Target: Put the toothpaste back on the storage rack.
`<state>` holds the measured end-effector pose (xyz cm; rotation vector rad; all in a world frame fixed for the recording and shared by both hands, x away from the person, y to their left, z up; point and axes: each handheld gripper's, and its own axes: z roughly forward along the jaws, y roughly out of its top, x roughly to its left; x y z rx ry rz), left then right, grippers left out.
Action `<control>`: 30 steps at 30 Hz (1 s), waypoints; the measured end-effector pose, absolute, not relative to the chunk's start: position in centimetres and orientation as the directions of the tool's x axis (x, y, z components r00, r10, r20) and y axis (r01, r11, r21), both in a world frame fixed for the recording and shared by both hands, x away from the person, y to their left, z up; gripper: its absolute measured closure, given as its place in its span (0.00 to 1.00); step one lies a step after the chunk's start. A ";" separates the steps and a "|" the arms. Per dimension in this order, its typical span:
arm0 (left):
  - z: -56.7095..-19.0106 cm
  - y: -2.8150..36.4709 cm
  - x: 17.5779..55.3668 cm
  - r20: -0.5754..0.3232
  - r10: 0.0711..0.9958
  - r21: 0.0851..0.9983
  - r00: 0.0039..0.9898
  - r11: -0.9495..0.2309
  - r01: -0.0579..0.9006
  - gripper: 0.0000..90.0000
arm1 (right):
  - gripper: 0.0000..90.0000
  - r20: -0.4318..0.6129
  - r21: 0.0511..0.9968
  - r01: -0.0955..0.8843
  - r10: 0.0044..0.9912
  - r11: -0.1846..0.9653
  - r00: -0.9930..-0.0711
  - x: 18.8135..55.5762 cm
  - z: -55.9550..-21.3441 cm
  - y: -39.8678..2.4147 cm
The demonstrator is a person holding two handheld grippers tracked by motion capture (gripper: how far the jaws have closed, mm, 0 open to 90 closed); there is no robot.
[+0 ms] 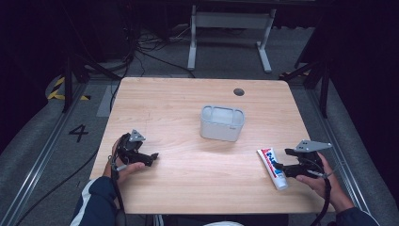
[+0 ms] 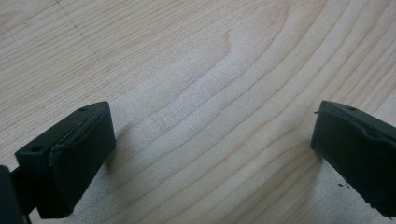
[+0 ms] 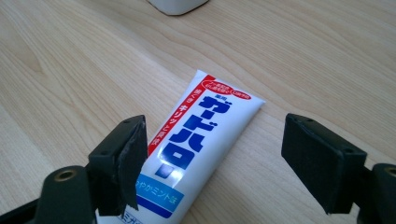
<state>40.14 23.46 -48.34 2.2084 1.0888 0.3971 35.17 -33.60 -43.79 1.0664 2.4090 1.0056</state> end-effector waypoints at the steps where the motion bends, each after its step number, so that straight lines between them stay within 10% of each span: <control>1: -48.3 23.5 40.1 -0.010 0.791 0.659 0.612 -0.455 0.599 0.00 | 0.26 -0.004 0.712 0.519 0.742 0.472 -0.670 35.2 -43.8 -33.4; 30: -48.3 23.5 40.1 -0.008 0.792 0.658 0.611 -0.456 0.600 0.00 | 0.27 -0.036 0.611 0.568 0.736 0.551 -0.676 36.8 -45.6 -30.8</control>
